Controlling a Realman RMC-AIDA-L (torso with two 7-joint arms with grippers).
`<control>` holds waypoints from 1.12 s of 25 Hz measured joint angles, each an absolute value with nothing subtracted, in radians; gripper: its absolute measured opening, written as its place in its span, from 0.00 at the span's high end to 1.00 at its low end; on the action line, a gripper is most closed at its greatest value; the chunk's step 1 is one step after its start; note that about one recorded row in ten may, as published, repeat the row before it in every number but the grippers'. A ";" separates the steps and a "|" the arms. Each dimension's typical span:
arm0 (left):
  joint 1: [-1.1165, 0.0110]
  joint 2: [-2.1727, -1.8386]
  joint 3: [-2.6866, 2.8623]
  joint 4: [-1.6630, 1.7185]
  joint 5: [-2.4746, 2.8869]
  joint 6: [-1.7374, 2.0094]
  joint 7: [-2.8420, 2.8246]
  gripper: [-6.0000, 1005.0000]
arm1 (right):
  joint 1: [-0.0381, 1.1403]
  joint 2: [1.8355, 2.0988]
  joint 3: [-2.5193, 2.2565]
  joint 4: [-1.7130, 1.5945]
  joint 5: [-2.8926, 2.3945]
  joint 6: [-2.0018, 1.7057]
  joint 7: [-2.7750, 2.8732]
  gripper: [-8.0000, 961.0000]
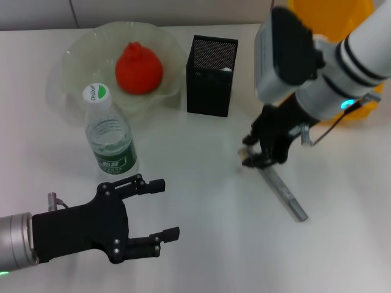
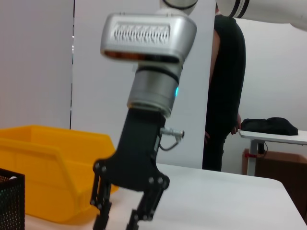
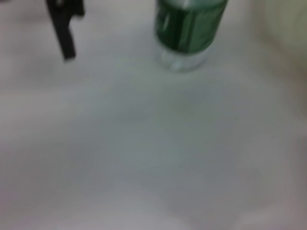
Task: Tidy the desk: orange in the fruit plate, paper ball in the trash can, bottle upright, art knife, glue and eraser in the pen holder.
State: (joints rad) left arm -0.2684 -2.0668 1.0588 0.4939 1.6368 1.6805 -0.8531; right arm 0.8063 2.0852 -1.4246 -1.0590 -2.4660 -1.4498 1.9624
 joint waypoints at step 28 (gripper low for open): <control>-0.267 -2.068 1.058 0.494 1.637 1.694 -0.844 0.19 | 0.824 2.084 -1.288 -1.148 -2.380 -1.121 2.055 0.58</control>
